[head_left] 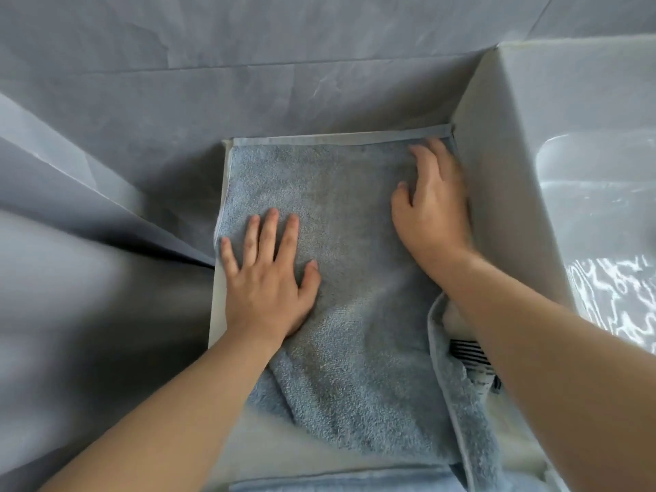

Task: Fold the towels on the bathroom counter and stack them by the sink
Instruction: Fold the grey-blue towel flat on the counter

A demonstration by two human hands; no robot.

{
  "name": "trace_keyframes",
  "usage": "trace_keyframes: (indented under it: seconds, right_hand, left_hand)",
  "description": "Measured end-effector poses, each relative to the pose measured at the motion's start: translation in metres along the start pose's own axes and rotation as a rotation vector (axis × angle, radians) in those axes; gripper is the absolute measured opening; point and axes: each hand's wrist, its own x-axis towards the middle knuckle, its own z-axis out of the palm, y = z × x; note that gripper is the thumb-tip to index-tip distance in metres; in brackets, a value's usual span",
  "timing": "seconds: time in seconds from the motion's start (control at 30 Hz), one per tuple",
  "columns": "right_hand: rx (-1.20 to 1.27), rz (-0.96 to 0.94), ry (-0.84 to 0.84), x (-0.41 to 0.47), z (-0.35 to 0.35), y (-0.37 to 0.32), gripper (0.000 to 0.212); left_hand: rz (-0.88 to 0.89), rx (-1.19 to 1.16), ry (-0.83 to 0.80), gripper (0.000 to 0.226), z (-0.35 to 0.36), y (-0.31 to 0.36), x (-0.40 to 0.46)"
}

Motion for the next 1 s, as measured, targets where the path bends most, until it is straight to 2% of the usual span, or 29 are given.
trace_keyframes:
  seconds: [0.07,0.13,0.23,0.37,0.43,0.5,0.57,0.6,0.63,0.7,0.77,0.8,0.87,0.9,0.93,1.0]
  right_hand:
    - [0.178,0.075,0.06,-0.035,-0.015,-0.02,0.05]
    - [0.239,0.12,0.027,-0.081,-0.034,-0.026,0.053]
    - [0.08,0.199,-0.181,-0.14,-0.06,-0.019,0.064]
    - [-0.201,0.17,-0.37,-0.177,-0.081,-0.014,0.079]
    - [-0.258,0.123,-0.455,-0.189,-0.087,-0.013,0.087]
    - [-0.329,0.097,-0.527,-0.2,-0.09,-0.008,0.099]
    - [-0.403,0.113,-0.613,-0.209,-0.092,-0.002,0.111]
    - [-0.433,0.126,-0.675,-0.212,-0.091,0.0,0.115]
    - [-0.46,0.143,-0.742,-0.213,-0.089,0.002,0.117]
    - [-0.498,0.175,-0.819,-0.209,-0.087,0.001,0.106]
    - [-0.527,0.127,-0.737,-0.202,-0.085,0.0,0.072]
    - [-0.523,0.075,-0.662,-0.198,-0.086,-0.002,0.051]
    - [-0.475,0.005,-0.553,-0.19,-0.091,-0.005,0.015]
    - [-0.42,0.015,-0.537,-0.186,-0.094,-0.007,0.008]
    - [-0.348,0.043,-0.533,-0.181,-0.097,-0.006,0.013]
    - [-0.102,0.152,-0.504,-0.17,-0.105,-0.008,0.008]
  left_hand:
    - [-0.001,0.005,0.004,0.072,0.0,0.0,0.0]
    - [0.001,0.006,0.005,0.072,0.001,0.0,0.0]
    - [0.001,-0.013,0.005,0.071,0.0,0.0,0.001]
    - [-0.016,-0.045,-0.031,0.069,-0.007,0.001,0.002]
    - [-0.006,-0.161,-0.01,0.064,-0.017,0.002,0.001]
    - [-0.002,-0.371,0.123,0.057,-0.03,-0.002,-0.013]
    - [-0.1,-0.495,0.315,0.053,-0.042,-0.009,-0.038]
    - [-0.215,-0.516,0.362,0.052,-0.045,-0.014,-0.056]
    - [-0.356,-0.539,0.342,0.051,-0.046,-0.019,-0.074]
    - [-0.637,-0.596,0.12,0.055,-0.044,-0.022,-0.107]
    - [-0.77,-0.7,-0.085,0.059,-0.04,-0.015,-0.13]
    - [-0.779,-0.791,-0.117,0.053,-0.039,-0.01,-0.135]
    - [-0.724,-1.078,-0.135,0.033,-0.041,-0.005,-0.136]
    - [-0.651,-1.229,-0.157,0.027,-0.045,-0.004,-0.134]
    - [-0.55,-1.35,-0.175,0.027,-0.048,-0.005,-0.133]
    - [-0.309,-1.494,-0.216,0.034,-0.053,-0.013,-0.134]
